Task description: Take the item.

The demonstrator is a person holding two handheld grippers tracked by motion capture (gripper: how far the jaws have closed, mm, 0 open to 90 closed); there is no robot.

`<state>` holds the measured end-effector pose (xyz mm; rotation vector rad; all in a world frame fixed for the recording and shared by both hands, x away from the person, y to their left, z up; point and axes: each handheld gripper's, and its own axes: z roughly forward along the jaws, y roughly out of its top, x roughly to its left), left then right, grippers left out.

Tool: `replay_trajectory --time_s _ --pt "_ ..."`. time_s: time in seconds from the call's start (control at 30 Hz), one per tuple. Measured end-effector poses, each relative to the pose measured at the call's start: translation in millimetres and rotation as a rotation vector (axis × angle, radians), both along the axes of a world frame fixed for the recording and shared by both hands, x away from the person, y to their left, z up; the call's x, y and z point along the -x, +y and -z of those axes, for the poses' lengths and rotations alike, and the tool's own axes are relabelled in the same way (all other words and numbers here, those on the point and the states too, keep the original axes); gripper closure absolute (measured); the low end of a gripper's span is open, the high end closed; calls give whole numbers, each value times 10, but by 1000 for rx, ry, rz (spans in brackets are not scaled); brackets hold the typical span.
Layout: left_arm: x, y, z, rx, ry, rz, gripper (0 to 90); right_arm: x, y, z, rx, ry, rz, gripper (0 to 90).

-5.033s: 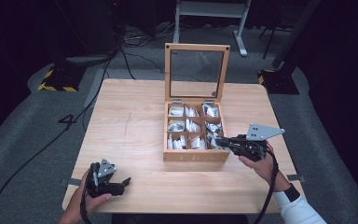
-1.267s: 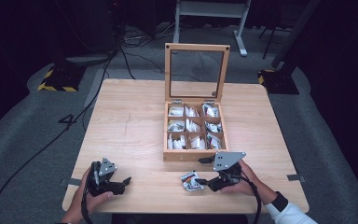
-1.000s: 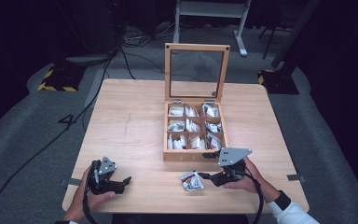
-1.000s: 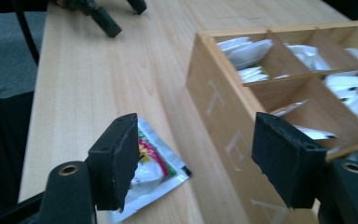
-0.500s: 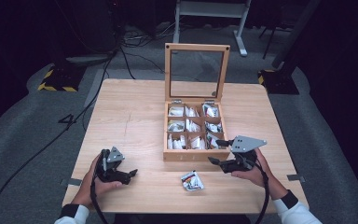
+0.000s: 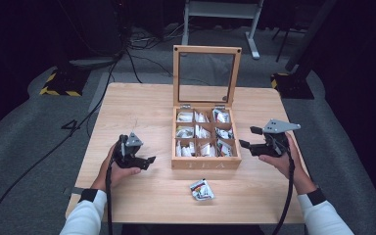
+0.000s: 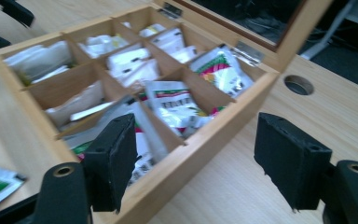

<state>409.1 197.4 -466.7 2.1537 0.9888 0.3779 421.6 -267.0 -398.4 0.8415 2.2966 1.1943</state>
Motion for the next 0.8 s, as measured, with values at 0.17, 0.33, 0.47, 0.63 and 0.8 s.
replay_trajectory --time_s 0.17,0.33,0.47,0.63,0.8 --pt "-204 -109 -103 -7 -16 -32 199 -183 -41 -22 -14 34 43 301" --pt "-513 -279 -270 21 -47 -91 198 -446 -48 -98 -64 67 92 301" --pt "-717 -399 -357 30 -44 -116 200 -586 -5 -163 -70 69 105 301" --pt "-897 -571 -450 15 -55 -122 206 -723 46 -200 -83 64 107 299" --pt "-1098 -809 -623 5 -78 -102 214 -922 158 -240 -98 69 100 337"
